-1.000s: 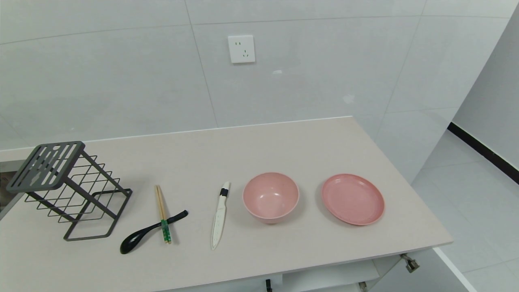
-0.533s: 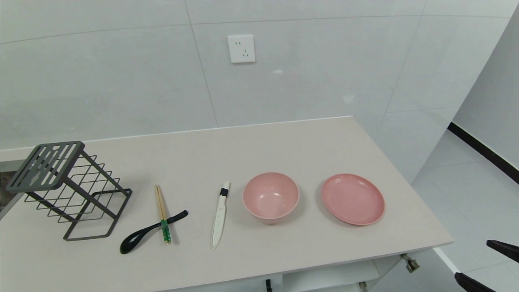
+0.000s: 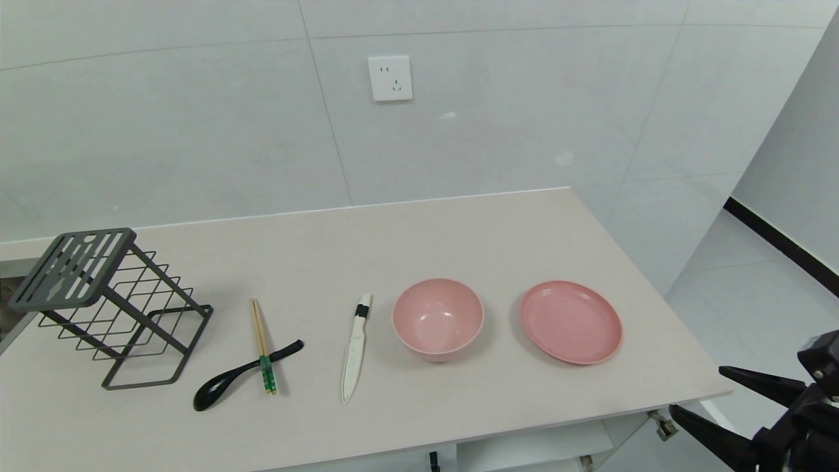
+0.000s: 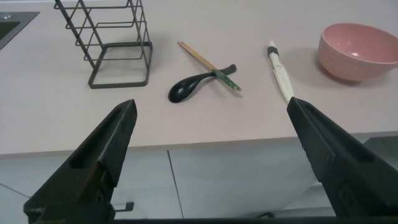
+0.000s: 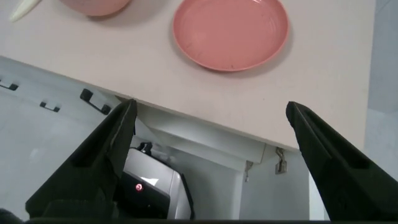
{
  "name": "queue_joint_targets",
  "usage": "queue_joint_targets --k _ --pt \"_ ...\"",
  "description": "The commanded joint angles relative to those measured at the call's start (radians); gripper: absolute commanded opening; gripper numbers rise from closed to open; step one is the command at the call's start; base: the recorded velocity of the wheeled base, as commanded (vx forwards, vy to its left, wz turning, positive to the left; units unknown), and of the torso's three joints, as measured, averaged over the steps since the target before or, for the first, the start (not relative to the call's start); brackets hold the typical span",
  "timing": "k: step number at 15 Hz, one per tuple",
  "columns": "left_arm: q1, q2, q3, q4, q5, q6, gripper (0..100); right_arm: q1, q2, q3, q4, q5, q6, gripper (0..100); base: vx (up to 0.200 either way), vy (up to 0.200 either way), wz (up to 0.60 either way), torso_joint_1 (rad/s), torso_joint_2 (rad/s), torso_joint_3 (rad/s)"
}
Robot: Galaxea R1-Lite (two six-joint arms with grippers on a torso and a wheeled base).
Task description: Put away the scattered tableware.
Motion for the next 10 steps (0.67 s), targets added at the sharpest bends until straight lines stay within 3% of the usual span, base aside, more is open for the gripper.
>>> queue_joint_targets --k 1,9,10 --pt "0.0 0.001 0.0 -0.001 0.0 -0.001 100 -0.001 0.169 -0.019 -0.054 0.006 -0.001 100 0.0 0.0 0.0 0.0 0.0 0.0" --pt "0.0 0.001 0.0 -0.001 0.002 -0.01 100 -0.022 0.344 -0.163 -0.059 0.008 0.001 100 0.0 0.0 0.0 0.0 0.0 0.0" --pt "0.0 0.001 0.0 -0.001 0.0 -0.01 100 -0.058 0.394 -0.235 -0.059 0.009 -0.004 100 0.0 0.0 0.0 0.0 0.0 0.0"
